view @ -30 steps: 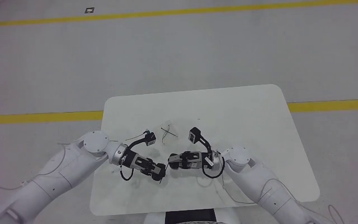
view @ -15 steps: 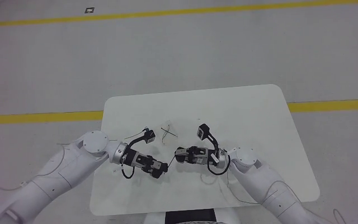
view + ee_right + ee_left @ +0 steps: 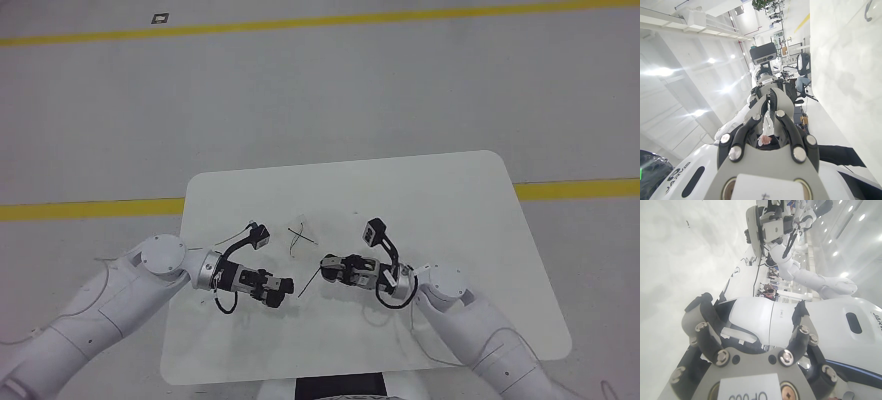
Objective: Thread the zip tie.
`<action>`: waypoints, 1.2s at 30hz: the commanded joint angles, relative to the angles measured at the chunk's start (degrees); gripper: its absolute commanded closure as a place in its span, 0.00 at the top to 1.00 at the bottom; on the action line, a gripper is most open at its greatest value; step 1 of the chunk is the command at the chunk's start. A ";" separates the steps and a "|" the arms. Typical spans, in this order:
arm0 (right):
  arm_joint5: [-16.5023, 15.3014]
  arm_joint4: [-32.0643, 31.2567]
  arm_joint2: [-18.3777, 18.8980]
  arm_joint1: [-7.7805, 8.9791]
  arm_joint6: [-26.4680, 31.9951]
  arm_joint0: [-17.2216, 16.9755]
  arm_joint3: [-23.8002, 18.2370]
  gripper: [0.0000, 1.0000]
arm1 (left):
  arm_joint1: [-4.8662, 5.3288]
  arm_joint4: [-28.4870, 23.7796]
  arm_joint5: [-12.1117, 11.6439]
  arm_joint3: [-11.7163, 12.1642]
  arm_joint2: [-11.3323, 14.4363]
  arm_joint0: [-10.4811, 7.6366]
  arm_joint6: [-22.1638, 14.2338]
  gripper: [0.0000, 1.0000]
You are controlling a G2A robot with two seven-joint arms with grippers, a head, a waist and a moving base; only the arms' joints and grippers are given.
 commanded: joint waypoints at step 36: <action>3.46 -0.49 -3.90 -2.65 -29.17 -2.86 -4.28 0.00 | -4.05 6.02 0.00 -5.09 -8.55 12.70 29.11 1.00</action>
